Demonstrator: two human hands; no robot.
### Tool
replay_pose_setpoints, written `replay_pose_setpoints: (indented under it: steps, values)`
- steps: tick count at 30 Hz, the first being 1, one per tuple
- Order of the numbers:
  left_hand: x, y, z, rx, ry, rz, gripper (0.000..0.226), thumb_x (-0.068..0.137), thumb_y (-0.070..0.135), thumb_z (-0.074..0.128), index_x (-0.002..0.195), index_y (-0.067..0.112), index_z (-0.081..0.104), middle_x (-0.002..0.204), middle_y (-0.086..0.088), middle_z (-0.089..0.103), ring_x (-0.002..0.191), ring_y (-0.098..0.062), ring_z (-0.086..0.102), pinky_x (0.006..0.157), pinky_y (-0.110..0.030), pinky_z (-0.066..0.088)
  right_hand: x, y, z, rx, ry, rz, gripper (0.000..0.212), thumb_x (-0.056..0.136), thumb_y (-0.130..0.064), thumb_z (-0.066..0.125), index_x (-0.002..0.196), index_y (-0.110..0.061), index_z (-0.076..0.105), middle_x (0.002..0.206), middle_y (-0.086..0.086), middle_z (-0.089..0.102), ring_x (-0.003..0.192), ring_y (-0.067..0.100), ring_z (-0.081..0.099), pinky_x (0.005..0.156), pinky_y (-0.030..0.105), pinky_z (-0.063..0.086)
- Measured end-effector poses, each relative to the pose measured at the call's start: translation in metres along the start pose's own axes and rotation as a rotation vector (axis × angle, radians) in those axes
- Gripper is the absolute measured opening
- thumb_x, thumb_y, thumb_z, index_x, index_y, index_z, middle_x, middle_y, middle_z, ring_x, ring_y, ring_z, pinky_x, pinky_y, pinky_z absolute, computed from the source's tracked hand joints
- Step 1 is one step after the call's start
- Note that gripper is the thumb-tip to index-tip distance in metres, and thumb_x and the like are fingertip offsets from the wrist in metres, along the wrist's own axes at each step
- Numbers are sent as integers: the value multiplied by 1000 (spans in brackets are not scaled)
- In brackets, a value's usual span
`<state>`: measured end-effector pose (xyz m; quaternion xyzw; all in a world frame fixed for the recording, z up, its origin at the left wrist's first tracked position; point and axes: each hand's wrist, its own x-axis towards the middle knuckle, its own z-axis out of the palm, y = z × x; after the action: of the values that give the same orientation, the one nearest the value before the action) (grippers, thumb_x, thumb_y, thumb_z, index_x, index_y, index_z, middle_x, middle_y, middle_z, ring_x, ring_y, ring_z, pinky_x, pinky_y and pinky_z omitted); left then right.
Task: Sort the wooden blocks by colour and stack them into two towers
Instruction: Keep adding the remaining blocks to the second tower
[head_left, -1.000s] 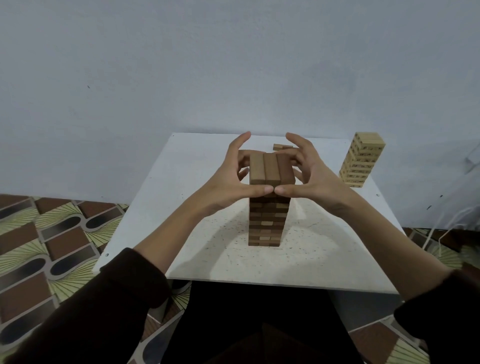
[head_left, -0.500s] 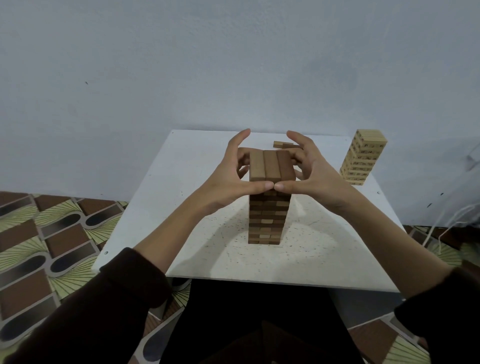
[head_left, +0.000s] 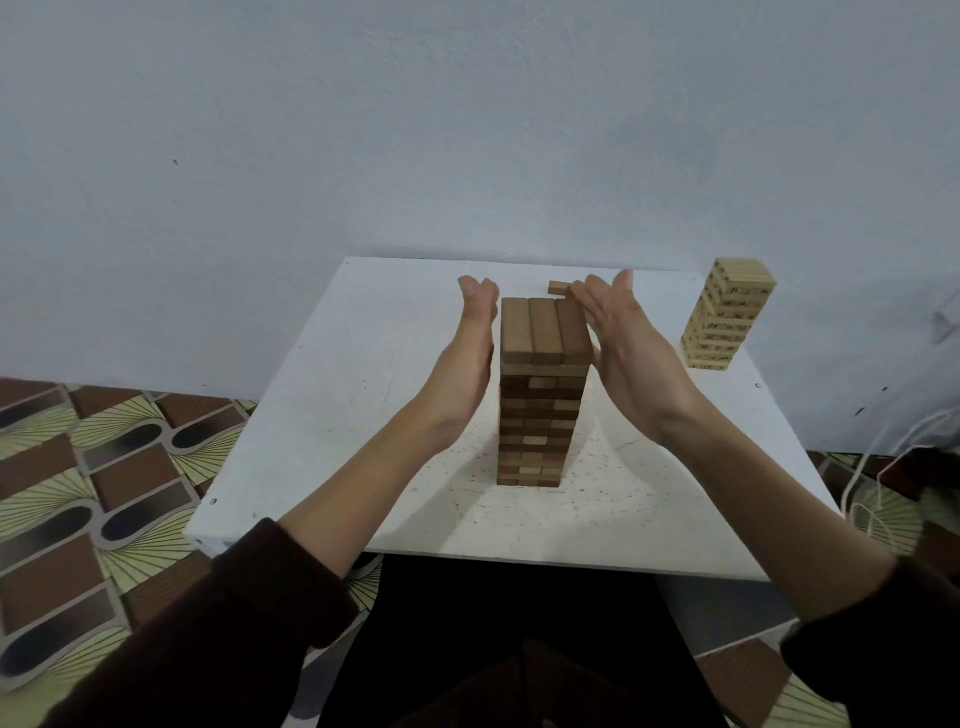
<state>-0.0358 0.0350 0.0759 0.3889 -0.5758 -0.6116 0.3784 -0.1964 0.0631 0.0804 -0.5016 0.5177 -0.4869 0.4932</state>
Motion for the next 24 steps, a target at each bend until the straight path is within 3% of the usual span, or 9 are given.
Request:
replay_pose_setpoints:
  steps: [3, 7, 9, 13, 17, 20, 22, 24]
  values:
    - [-1, -3, 4, 37, 14, -1, 92, 86, 77, 12, 148, 9, 7, 157, -6, 4, 146, -25, 4, 120, -46, 8, 1, 2, 9, -24, -16, 12, 109, 59, -96, 27, 146, -31, 30, 153, -8, 31, 143, 12, 22, 119, 42, 11]
    - [-1, -2, 9, -16, -21, 1, 80, 89, 71, 3, 153, 23, 9, 159, 9, 15, 145, -6, 14, 121, -37, 8, -2, 1, 14, 7, -10, 19, 105, 60, -95, 28, 138, -26, 46, 146, -1, 44, 137, 13, 34, 118, 43, 16]
    - [0, -4, 8, -18, -24, -3, 80, 88, 71, 1, 153, 25, 11, 158, 9, 19, 144, -5, 17, 121, -38, 9, -4, 1, 15, 23, -19, 13, 102, 60, -94, 29, 133, -26, 51, 142, -1, 48, 136, 12, 37, 118, 43, 17]
    - [-1, -5, 9, -13, -33, 11, 79, 88, 70, 0, 153, 25, 11, 156, 9, 24, 140, -2, 22, 120, -32, 11, -3, 4, 15, 21, -26, 9, 110, 53, -97, 31, 134, -24, 51, 142, 0, 49, 135, 14, 38, 118, 45, 18]
    - [-1, -7, 8, -34, -16, 14, 79, 88, 71, -1, 153, 27, 8, 157, 8, 21, 143, -6, 20, 118, -29, 12, 1, 6, 14, 3, -10, 16, 113, 57, -97, 30, 143, -24, 38, 148, -3, 39, 140, 15, 29, 119, 45, 14]
    - [4, -11, 2, 1, -4, 21, 94, 79, 77, 9, 149, 14, 3, 157, -8, 5, 146, -23, 4, 121, -44, 7, 0, 7, 10, -34, 57, -36, 102, 70, -87, 22, 150, -24, 19, 154, -8, 24, 145, 15, 15, 120, 44, 9]
    - [5, -12, -3, 2, 71, 13, 95, 78, 78, 11, 152, 18, 8, 160, -1, 6, 147, -17, 5, 121, -41, 6, -1, 6, 4, -7, 151, -82, 81, 86, -73, 16, 150, -24, 19, 156, -5, 24, 144, 11, 19, 120, 39, 12]
    - [5, -11, -10, -96, 98, 38, 83, 87, 74, 7, 153, 24, 14, 159, 8, 15, 145, -7, 13, 121, -37, 8, 2, 6, -3, 47, 240, -88, 61, 98, -54, 16, 148, -20, 26, 152, -4, 31, 139, 9, 28, 118, 36, 17]
